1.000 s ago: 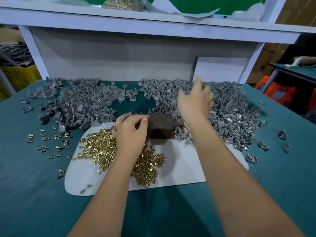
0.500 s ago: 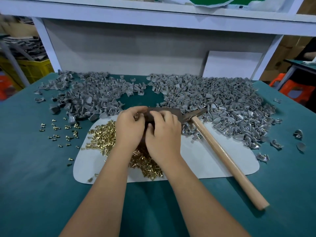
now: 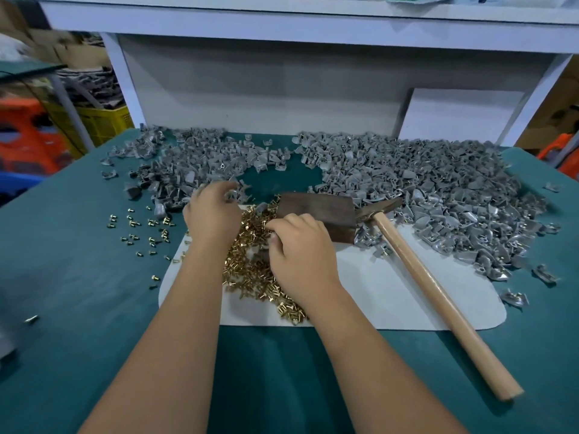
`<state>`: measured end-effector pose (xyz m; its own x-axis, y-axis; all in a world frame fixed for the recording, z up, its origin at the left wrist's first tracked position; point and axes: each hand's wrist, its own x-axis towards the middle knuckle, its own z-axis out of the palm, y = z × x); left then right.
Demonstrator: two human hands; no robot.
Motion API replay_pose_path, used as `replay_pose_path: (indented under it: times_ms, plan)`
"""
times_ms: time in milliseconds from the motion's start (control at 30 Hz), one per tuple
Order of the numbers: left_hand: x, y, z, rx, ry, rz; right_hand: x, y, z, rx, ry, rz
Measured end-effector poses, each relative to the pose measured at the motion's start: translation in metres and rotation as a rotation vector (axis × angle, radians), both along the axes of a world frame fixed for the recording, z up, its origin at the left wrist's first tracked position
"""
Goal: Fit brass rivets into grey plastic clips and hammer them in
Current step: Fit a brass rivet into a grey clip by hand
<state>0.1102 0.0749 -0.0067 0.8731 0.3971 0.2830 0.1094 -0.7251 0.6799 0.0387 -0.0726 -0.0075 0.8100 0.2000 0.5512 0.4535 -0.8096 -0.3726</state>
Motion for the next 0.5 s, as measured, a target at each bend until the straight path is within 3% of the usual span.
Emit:
replay_pose_path:
  times_ms: [133, 200, 333, 500]
  plan:
    - [0.013, 0.013, -0.002, 0.237, 0.274, -0.084, 0.001, 0.001, -0.001, -0.028, 0.027, 0.031]
    - [0.014, 0.018, -0.007, 0.285, 0.207, -0.083, 0.003, 0.001, -0.002, -0.028, 0.036, 0.041]
    - [0.011, 0.019, -0.007, 0.131, 0.079, 0.018, 0.004, 0.001, -0.001, -0.021, 0.087, 0.057]
    - [0.01, 0.022, -0.002, 0.078, 0.016, 0.03, 0.003, 0.005, -0.003, -0.302, 0.187, 0.123]
